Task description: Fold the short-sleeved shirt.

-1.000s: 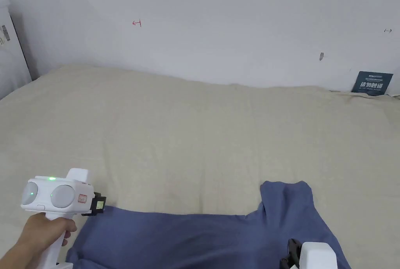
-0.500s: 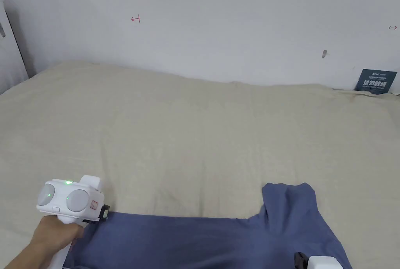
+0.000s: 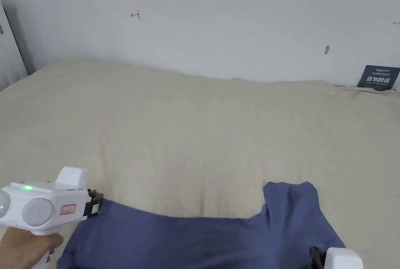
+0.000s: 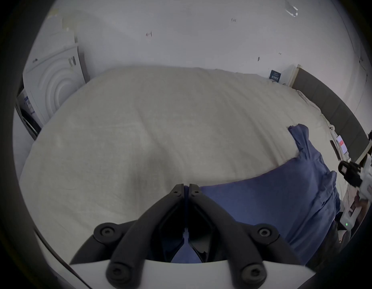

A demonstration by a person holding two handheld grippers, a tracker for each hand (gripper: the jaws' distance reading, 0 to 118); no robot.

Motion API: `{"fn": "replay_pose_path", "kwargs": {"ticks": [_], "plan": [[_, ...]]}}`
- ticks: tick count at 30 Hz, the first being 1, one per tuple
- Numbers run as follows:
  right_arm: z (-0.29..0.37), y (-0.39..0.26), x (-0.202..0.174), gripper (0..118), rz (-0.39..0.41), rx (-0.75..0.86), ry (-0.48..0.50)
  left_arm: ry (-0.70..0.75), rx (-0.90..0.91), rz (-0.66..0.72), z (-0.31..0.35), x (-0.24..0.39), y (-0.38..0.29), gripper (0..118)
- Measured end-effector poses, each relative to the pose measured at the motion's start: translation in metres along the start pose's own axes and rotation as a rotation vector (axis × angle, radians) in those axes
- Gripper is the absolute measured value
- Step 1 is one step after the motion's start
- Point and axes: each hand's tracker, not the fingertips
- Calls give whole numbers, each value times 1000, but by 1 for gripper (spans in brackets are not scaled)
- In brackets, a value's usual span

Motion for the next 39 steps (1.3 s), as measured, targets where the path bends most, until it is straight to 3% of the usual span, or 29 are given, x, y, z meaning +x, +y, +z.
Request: {"fn": "replay_pose_path", "kwargs": {"ticks": [6, 10, 11, 14, 19, 24, 27, 28, 30, 31, 39], "plan": [[-46, 38, 43, 1, -42, -28, -30, 20, 22, -8, 9, 3, -8, 0], [-99, 67, 71, 3, -32, -144, -13, 19, 26, 14, 11, 4, -18, 0], [-112, 71, 75, 11, -33, -156, -5, 24, 26, 22, 13, 6, -21, 0], [-152, 81, 84, 48, -12, -348, 17, 27, 29, 61, 13, 4, -26, 0], [-191, 79, 88, 51, -52, -452, 47, 34, 26, 87, 14, 6, -32, 0], [-210, 69, 81, 49, -12, -559, 40, 36, 18, 110, 14, 5, -34, 0], [-204, 71, 80, 45, -18, -533, 34, 43, 15, 105, 16, 8, -35, 0], [-202, 71, 80, 39, -32, -545, 35, 44, 14, 102, 16, 9, -35, 0], [-196, 69, 78, 7, -31, -552, 55, 47, 13, 98, 16, 9, -36, 0], [-193, 68, 77, 3, -26, -535, 56, 47, 13, 101, 15, 6, -36, 0], [-146, 75, 85, 1, -95, -379, 61, 51, 28, 135, 14, -1, -37, 0]]}}
